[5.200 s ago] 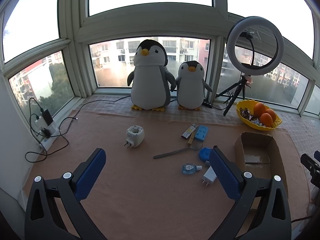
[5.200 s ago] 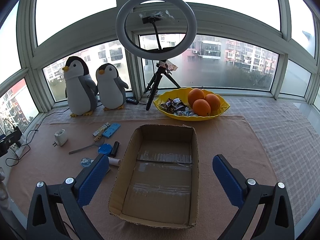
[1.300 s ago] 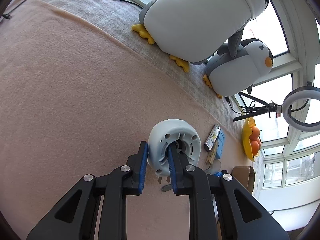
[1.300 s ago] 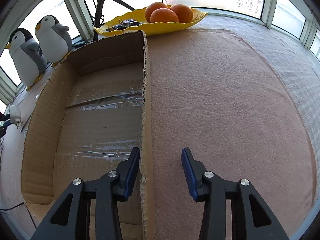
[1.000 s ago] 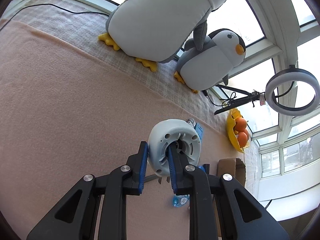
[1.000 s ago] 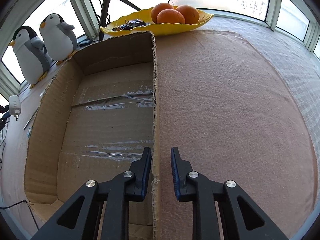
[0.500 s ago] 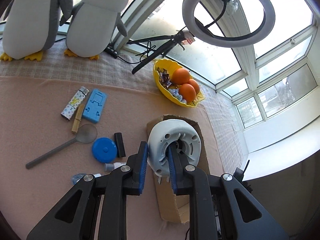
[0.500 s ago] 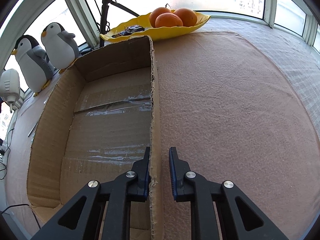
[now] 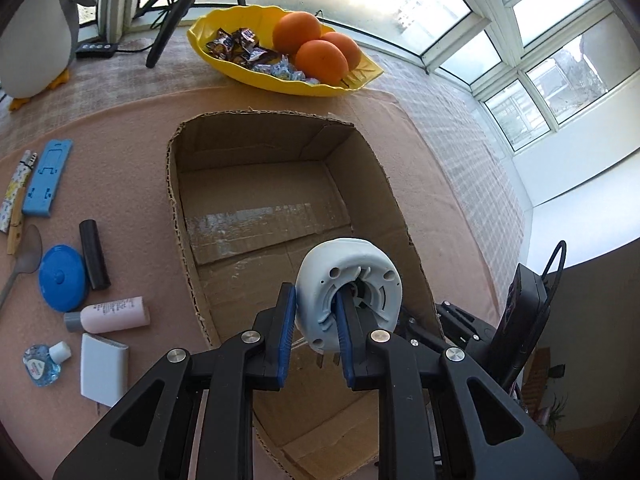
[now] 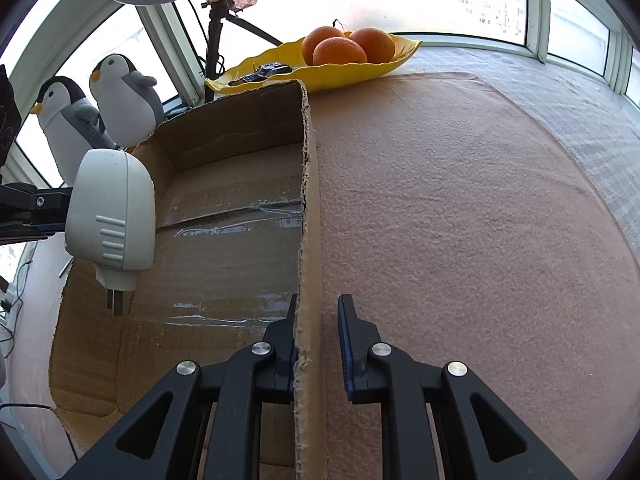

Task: Organize rigid objects
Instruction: 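Carry the white plug-in device with the left gripper into the cardboard box, then open the left gripper to release the device and withdraw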

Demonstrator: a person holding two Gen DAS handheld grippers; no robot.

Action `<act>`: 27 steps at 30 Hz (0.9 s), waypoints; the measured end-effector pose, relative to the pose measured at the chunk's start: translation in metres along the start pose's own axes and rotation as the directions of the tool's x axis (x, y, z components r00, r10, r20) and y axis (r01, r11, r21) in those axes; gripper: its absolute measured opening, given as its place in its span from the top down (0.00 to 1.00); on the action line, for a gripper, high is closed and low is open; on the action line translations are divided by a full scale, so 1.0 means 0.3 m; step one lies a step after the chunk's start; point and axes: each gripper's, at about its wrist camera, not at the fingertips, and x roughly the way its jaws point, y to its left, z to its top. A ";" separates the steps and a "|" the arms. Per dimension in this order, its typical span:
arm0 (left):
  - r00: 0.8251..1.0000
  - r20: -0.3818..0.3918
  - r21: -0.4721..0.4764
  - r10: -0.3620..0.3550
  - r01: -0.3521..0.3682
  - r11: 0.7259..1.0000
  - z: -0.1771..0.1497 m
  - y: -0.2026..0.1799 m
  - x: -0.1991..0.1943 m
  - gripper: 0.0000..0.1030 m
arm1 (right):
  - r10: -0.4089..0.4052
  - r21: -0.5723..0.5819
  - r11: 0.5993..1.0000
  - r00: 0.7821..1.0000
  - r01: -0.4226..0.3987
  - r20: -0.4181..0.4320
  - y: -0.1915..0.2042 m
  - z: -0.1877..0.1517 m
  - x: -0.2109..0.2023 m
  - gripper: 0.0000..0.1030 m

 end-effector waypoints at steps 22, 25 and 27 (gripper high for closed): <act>0.987 0.097 0.157 0.125 -0.139 0.978 -0.039 -0.119 -0.094 0.49 | 0.011 0.002 1.000 1.000 -0.011 0.000 0.002 -0.002 0.010 0.86; 0.982 0.122 0.160 0.144 -0.163 0.974 -0.067 -0.078 -0.156 0.49 | 0.014 0.003 1.000 1.000 -0.014 0.000 0.002 0.000 0.010 0.86; 0.974 0.143 0.156 0.177 -0.199 0.968 -0.087 -0.040 -0.201 0.49 | 0.014 0.005 1.000 1.000 -0.014 0.001 0.002 -0.001 0.009 0.85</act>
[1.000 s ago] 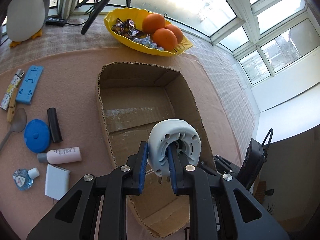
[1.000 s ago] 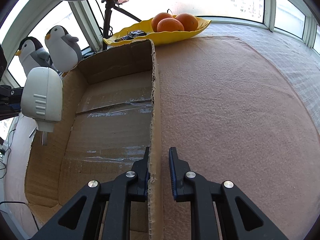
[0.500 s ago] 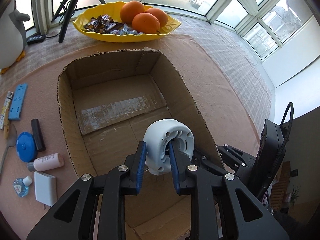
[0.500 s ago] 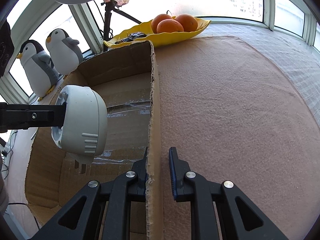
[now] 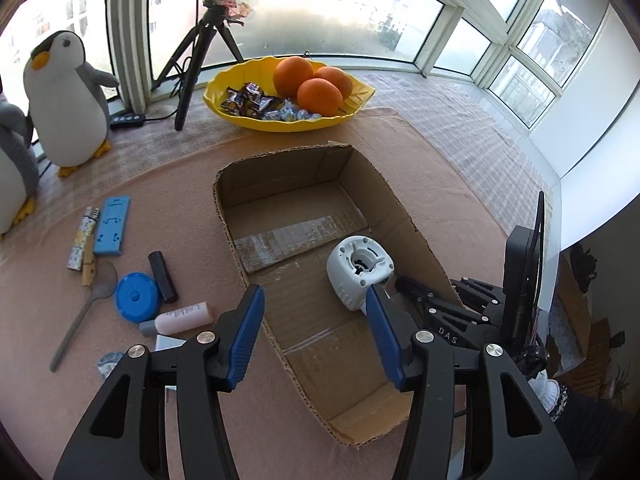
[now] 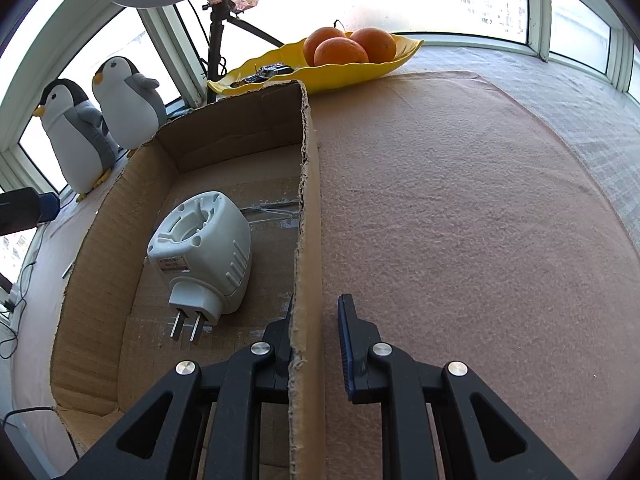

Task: Organize rigid objects
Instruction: 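Open the left gripper to release the device and withdraw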

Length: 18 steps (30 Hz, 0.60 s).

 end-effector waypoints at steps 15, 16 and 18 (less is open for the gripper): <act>0.954 -0.073 -0.058 0.291 -0.296 0.953 -0.215 0.474 -0.087 0.50 | -0.004 -0.004 1.000 1.000 0.004 -0.003 -0.002 0.000 0.003 0.84; 0.948 -0.083 -0.037 0.307 -0.311 0.950 -0.229 0.478 -0.073 0.50 | -0.005 -0.004 1.000 1.000 0.005 -0.003 -0.002 0.000 0.004 0.84; 0.941 -0.098 0.024 0.324 -0.323 0.946 -0.261 0.470 -0.038 0.50 | -0.008 -0.004 1.000 1.000 0.008 -0.004 -0.001 0.000 0.004 0.83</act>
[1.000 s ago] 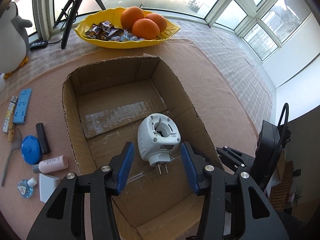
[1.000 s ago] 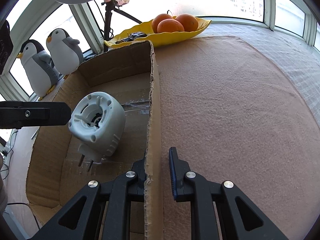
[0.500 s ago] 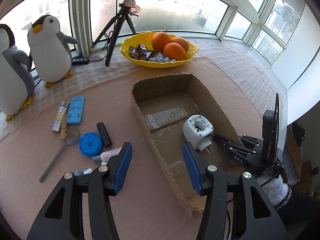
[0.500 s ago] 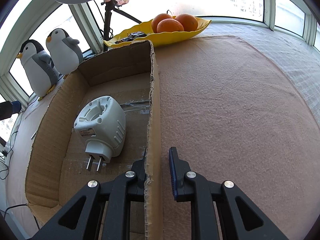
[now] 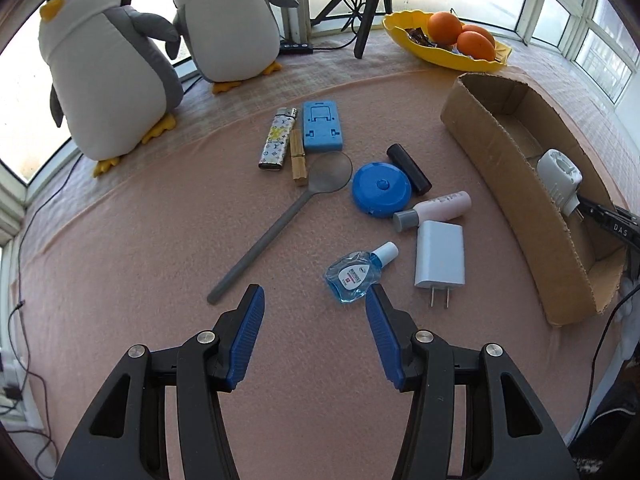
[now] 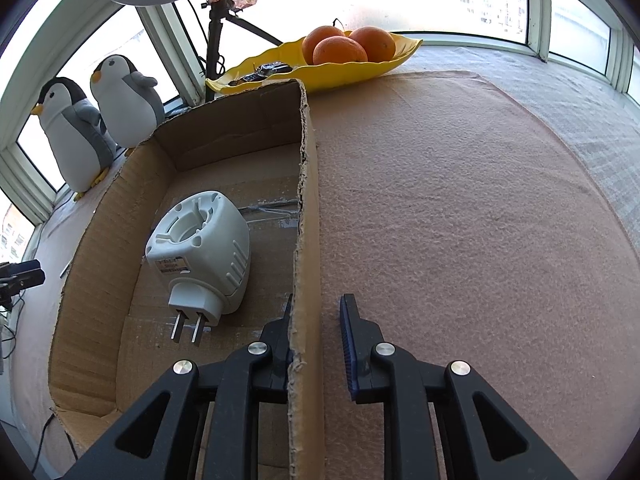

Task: Organize rigid objects
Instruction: 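Open the left gripper to release the device and withdraw, then close the left gripper on the blue mouthwash bottle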

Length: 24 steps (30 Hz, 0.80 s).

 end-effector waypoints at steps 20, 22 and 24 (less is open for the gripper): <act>0.999 -0.034 0.177 0.001 0.005 0.984 0.008 -0.094 0.164 0.54 | -0.003 0.007 1.000 1.000 0.003 -0.008 -0.010 0.001 0.000 0.80; 0.999 -0.039 0.170 -0.012 0.018 0.985 0.008 -0.099 0.170 0.60 | -0.003 0.007 1.000 1.000 0.003 -0.007 -0.010 0.002 0.001 0.80; 0.999 -0.037 0.163 -0.021 0.027 0.986 0.007 -0.104 0.175 0.64 | -0.003 0.007 1.000 1.000 0.003 -0.007 -0.010 0.002 0.001 0.80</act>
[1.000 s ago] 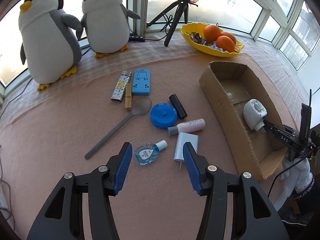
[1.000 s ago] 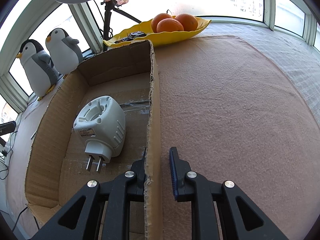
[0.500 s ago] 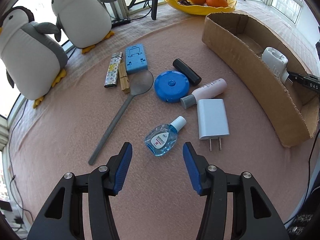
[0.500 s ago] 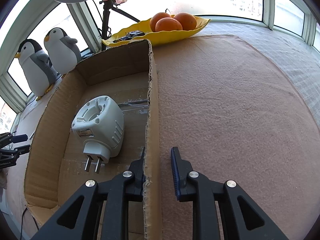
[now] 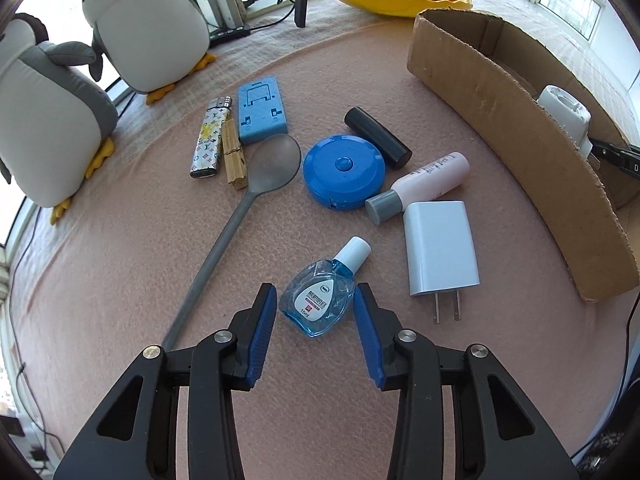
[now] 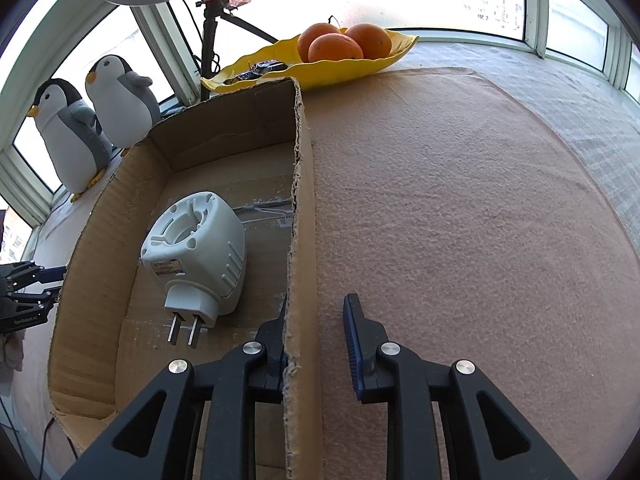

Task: Organize rigid objects
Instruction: 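Close the left gripper on the blue mouthwash bottle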

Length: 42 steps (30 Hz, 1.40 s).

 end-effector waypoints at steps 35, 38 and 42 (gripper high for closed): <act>0.992 0.117 -0.318 -0.045 0.080 0.945 -0.073 0.055 -0.004 0.65 | -0.002 -0.005 1.000 1.000 0.002 -0.002 -0.002 0.001 0.004 0.79; 0.992 0.123 -0.325 -0.035 0.073 0.943 -0.070 0.069 -0.026 0.65 | -0.001 -0.005 1.000 1.000 0.001 -0.001 -0.002 0.001 0.004 0.79; 0.989 0.148 -0.329 -0.013 0.061 0.942 -0.052 0.098 -0.069 0.65 | -0.004 -0.014 1.000 1.000 0.004 -0.003 0.001 0.001 0.004 0.78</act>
